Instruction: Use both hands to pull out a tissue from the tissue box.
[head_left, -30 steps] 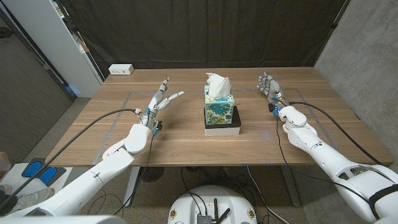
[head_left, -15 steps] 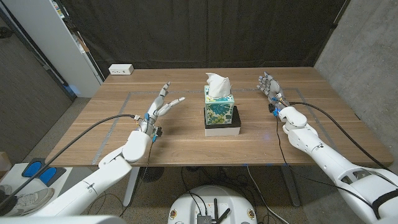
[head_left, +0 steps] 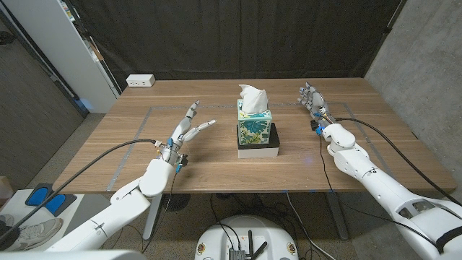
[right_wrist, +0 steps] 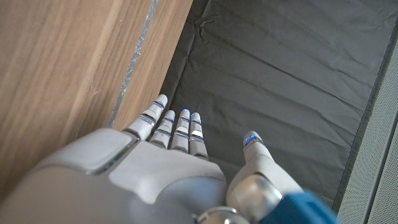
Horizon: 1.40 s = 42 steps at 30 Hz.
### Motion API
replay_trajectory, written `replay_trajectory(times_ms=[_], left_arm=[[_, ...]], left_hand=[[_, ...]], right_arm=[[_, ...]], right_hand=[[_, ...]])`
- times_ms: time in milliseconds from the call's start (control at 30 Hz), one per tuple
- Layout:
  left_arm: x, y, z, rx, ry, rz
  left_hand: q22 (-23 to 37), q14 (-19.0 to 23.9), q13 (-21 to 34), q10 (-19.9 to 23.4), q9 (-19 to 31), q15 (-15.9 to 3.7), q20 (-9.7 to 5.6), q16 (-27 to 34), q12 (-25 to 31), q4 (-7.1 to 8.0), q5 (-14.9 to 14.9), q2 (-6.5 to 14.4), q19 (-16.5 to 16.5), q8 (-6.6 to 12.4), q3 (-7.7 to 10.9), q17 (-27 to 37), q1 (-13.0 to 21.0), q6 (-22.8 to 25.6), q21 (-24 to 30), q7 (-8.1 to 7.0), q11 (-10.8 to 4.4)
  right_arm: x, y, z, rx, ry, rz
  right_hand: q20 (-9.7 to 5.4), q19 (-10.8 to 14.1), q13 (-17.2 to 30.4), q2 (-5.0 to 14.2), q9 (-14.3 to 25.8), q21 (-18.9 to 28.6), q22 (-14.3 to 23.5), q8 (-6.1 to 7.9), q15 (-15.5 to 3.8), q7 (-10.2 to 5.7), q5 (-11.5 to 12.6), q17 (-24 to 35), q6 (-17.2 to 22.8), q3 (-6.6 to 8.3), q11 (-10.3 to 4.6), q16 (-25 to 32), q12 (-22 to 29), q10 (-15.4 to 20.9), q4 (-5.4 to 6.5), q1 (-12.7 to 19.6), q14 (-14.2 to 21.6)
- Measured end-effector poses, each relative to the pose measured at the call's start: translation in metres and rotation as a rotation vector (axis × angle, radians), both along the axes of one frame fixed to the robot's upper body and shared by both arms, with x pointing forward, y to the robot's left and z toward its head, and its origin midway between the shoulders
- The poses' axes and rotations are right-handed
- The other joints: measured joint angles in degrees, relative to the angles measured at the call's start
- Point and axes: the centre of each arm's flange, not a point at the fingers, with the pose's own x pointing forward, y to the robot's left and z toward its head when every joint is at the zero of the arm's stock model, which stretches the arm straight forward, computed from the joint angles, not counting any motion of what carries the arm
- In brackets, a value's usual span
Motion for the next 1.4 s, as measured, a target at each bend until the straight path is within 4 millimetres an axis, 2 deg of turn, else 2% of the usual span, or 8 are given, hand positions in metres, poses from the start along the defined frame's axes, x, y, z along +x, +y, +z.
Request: replay_trajectory(times_ms=[633,700,800,1400], left_arm=[[-0.021,0.006,-0.017,0.001,0.001,-0.019],[-0.022,0.007,-0.018,0.000,0.000,-0.019],[-0.023,0.008,-0.019,0.000,-0.002,-0.019],[-0.024,0.006,-0.017,0.035,-0.008,-0.031]], left_hand=[[0.00,0.00,0.01,0.00,0.00,0.00,0.31,0.00,0.00,0.12,0.00,0.17,0.31,0.00,-0.45,0.00,0.76,0.00,0.00,0.04,0.00],[0.00,0.00,0.01,0.00,0.00,0.00,0.31,0.00,0.00,0.32,0.00,0.15,0.31,0.00,-0.65,0.00,0.75,-0.06,0.00,1.21,0.00],[0.00,0.00,0.01,0.00,-0.01,0.00,0.09,0.20,0.00,0.08,0.00,0.39,0.54,0.00,-0.88,0.00,0.98,0.00,0.00,1.86,0.01],[0.00,0.00,0.01,0.00,-0.14,0.00,0.07,0.20,0.40,0.07,0.00,0.45,1.38,0.43,-1.34,0.01,1.95,0.00,0.00,2.31,0.43]], right_arm=[[-0.013,0.017,0.006,-0.019,-0.026,-0.006],[-0.014,0.018,0.006,-0.020,-0.027,-0.006],[-0.015,0.019,0.006,-0.023,-0.028,-0.007],[-0.024,0.026,0.005,-0.043,-0.040,0.002]], right_hand=[[0.00,0.00,0.00,0.00,0.00,0.00,0.00,0.00,0.31,-0.12,0.00,-0.54,0.52,0.08,0.00,0.00,0.00,0.41,-0.41,0.00,0.31],[0.00,0.00,0.00,0.00,0.00,0.00,0.00,0.00,0.31,-0.12,0.00,-0.54,0.52,0.07,0.00,0.00,0.00,0.41,-0.42,0.00,0.31],[0.00,0.00,0.00,0.01,0.00,0.00,0.00,0.00,0.09,-0.12,0.00,-0.54,0.52,-0.07,0.00,0.00,0.00,0.41,-0.56,0.00,0.53],[0.32,0.32,0.00,0.31,0.00,0.00,0.00,0.00,0.09,-0.12,0.00,-0.80,0.51,-0.07,0.00,0.00,-0.46,0.41,-0.55,-0.31,0.52]])
